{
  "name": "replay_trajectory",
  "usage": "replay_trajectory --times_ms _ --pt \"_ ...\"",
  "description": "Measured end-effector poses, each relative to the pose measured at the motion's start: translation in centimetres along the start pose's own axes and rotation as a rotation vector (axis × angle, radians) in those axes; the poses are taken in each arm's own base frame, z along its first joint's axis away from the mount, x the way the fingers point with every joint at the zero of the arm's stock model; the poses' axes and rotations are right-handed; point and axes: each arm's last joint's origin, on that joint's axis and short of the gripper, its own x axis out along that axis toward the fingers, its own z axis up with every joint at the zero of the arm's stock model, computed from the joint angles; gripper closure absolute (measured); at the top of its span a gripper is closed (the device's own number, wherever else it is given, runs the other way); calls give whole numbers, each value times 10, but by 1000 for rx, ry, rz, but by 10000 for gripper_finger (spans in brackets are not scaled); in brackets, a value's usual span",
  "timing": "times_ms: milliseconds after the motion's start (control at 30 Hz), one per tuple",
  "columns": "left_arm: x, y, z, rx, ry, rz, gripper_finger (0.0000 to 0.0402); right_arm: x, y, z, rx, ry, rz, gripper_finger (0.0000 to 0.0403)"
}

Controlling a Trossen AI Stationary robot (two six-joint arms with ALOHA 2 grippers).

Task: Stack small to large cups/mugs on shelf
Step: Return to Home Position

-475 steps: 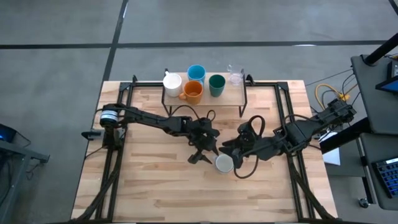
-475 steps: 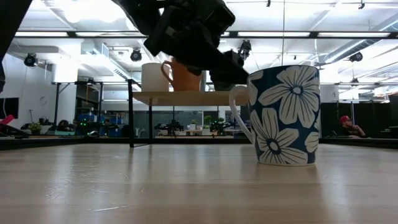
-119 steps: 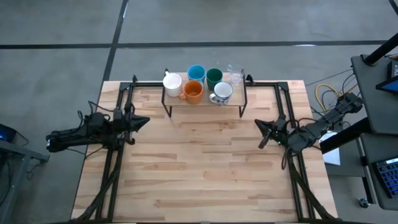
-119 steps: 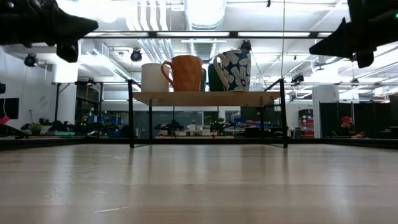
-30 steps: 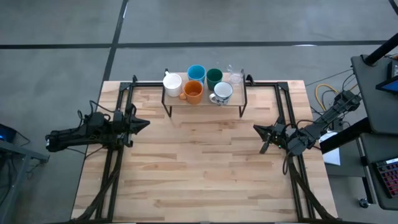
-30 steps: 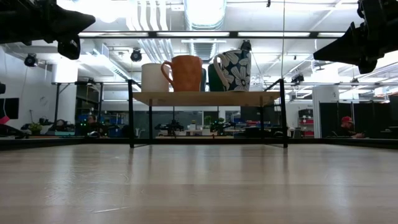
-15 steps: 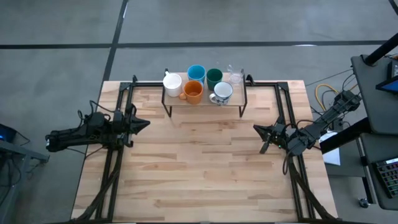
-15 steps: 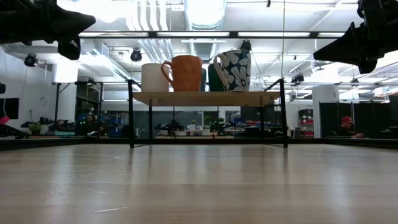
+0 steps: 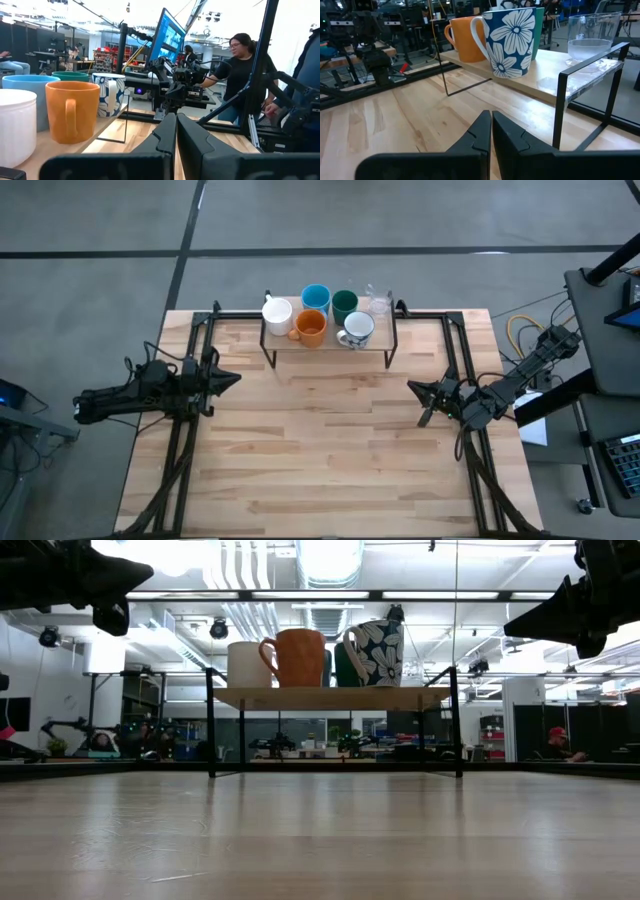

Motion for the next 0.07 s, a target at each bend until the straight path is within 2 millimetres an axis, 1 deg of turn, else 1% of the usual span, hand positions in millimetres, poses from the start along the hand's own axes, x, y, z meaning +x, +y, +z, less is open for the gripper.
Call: replay_trajectory --times_ms 67 --pt "0 0 0 0 1 0 402 0 0 0 0 0 0 394"
